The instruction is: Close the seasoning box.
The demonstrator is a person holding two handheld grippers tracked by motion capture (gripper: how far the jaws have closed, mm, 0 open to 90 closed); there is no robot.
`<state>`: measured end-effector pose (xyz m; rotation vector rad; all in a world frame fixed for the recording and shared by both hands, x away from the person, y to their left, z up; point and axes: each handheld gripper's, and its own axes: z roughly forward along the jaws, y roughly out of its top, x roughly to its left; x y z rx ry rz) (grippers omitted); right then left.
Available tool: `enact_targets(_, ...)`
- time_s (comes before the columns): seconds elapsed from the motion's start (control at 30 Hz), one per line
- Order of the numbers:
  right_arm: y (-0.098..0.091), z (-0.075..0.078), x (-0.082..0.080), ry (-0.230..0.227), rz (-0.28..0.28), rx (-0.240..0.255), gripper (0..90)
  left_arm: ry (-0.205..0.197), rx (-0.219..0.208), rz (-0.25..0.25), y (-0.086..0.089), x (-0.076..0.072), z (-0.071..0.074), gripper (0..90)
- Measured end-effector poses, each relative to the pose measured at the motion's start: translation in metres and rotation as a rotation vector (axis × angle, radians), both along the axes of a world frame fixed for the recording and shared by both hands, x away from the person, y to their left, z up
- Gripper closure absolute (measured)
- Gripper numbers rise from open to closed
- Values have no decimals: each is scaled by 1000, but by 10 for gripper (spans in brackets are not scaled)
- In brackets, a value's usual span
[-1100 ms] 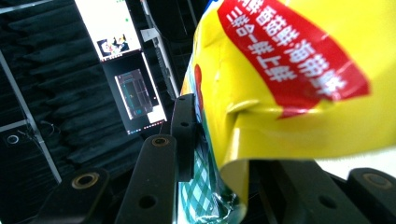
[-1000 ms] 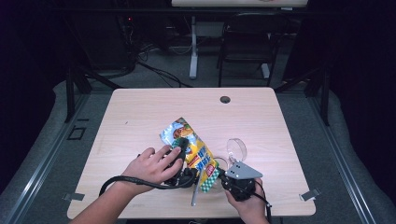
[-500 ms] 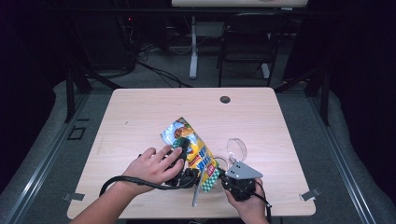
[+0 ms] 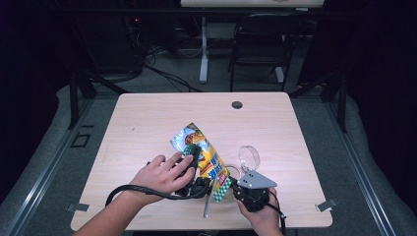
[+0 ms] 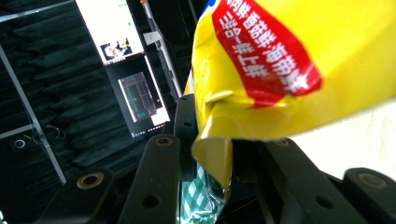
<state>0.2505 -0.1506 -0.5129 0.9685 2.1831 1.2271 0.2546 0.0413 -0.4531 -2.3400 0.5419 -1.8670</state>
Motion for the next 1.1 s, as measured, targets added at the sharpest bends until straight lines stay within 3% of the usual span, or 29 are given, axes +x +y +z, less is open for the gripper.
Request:
enact_targets(0.2, 0, 0, 0, 1, -2, 4, 900, 0, -12, -1, 0, 0, -1, 763)
enact_targets(1.1, -1, 0, 0, -1, -7, 16, 900, -10, 6, -12, -5, -1, 4, 774)
